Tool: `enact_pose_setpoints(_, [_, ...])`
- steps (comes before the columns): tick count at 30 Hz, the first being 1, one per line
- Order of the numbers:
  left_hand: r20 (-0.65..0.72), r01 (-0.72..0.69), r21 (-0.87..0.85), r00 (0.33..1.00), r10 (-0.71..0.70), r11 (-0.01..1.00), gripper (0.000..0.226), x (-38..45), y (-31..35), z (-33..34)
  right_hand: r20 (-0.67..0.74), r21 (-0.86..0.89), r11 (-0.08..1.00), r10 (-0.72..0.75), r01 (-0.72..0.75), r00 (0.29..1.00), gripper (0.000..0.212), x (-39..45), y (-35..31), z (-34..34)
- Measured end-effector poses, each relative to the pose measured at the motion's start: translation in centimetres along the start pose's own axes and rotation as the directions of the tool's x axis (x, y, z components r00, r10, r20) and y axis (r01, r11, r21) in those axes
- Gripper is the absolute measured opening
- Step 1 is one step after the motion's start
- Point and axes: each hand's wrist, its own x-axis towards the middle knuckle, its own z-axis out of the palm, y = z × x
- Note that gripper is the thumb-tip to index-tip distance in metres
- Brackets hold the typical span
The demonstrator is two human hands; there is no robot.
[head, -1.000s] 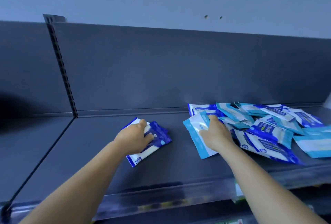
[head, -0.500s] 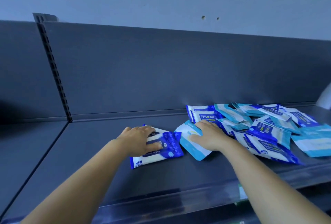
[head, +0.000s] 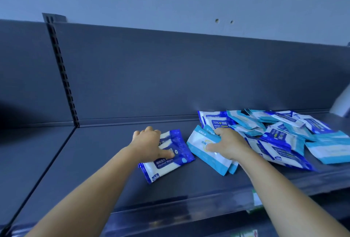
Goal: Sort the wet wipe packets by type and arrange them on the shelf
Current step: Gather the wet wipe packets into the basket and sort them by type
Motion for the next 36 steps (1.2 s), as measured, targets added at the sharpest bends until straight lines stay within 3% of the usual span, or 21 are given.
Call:
enact_pose_setpoints(3, [-0.054, -0.043, -0.163, 0.998, 0.035, 0.986, 0.042, -0.4, 0.4, -0.3, -0.124, 0.049, 0.999, -0.001, 0.008, 0.992, 0.028, -1.2, -0.2, -0.5])
enact_pose_setpoints(6, [-0.177, -0.085, -0.305, 0.984, 0.032, 0.949, 0.026, -1.1, 2.0, -1.0, -0.268, 0.187, 0.982, 0.046, 0.005, 0.962, 0.049, -2.7, -0.3, -1.4])
enact_pose_setpoints(13, [-0.355, -0.255, -0.571, 0.934, 0.045, 0.78, 0.025, -2.5, 8.7, -2.6, -0.543, 0.307, 0.949, 0.111, 0.074, 0.833, 0.029, -7.0, 1.9, -5.2])
enact_pose_setpoints(18, [-0.362, -0.332, -0.65, 0.926, 0.105, 0.684, 0.032, -3.4, 14.1, -1.5, -0.616, 0.346, 0.937, 0.193, 0.042, 0.763, 0.037, -10.7, 5.8, -7.3])
enact_pose_setpoints(24, [-0.365, -0.454, -0.657, 0.89, 0.272, 0.602, 0.041, -6.6, 23.2, 0.8, -0.661, 0.435, 0.899, 0.358, -0.051, 0.659, 0.047, -17.5, 13.3, -9.7])
enact_pose_setpoints(36, [-0.204, -0.497, -0.724, 0.817, 0.539, 0.478, 0.038, -20.9, 42.1, 8.8, -0.651, 0.504, 0.821, 0.564, -0.267, 0.508, 0.029, -37.9, 29.1, -13.0])
